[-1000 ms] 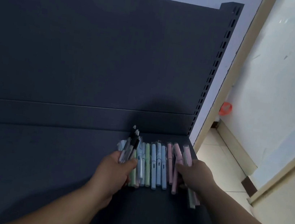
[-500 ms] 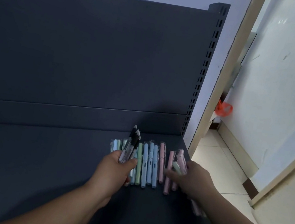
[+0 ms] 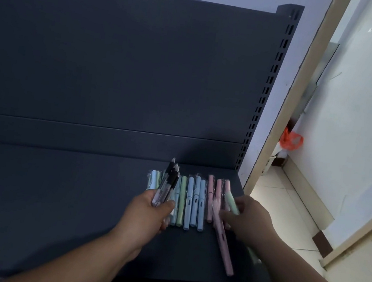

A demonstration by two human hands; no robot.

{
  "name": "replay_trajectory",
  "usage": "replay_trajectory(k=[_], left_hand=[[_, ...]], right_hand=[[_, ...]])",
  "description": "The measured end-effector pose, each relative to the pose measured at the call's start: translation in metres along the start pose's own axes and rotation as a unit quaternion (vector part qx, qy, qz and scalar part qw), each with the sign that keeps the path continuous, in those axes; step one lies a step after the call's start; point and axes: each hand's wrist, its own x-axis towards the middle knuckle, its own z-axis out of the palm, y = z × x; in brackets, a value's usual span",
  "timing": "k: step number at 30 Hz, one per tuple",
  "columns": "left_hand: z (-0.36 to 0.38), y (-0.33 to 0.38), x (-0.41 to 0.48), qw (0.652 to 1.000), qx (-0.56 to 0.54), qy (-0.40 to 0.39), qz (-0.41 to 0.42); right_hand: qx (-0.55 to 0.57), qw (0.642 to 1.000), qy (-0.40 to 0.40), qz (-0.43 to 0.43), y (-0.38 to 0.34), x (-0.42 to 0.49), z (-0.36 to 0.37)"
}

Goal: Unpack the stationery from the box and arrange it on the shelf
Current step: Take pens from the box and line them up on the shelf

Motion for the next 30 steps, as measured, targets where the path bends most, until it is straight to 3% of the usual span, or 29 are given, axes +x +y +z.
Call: replay_trajectory(k=[8, 12, 17, 23, 26, 30], left_hand=[[-0.013, 0.002, -0.008, 1.000, -0.006, 0.019, 0.006], [-0.021, 0.002, -0.009, 1.000, -0.004, 0.026, 0.006], [-0.029, 0.001, -0.013, 1.000, 0.001, 0.026, 0.006], [-0.032, 0.000, -0.013, 0.999, 0.008, 0.030, 0.008], [-0.031, -0.002, -0.010, 0.999, 0.013, 0.031, 0.000], [-0.024, -0.002, -0.006, 0.999, 0.026, 0.027, -0.004]], right_hand=[[0.040, 0.999, 0.000, 0.034, -0.007, 0.001, 0.003], [0.004, 0.998, 0.059, -0.006, -0.022, 0.006, 0.000], [0.001, 0.999, 0.024, -0.033, -0.047, 0.023, 0.011], [0.003, 0.997, 0.049, -0.063, -0.045, 0.023, 0.020], [-0.060, 0.994, 0.071, -0.064, -0.032, 0.004, 0.009], [-0.216, 0.976, 0.002, -0.038, -0.016, -0.027, 0.002]])
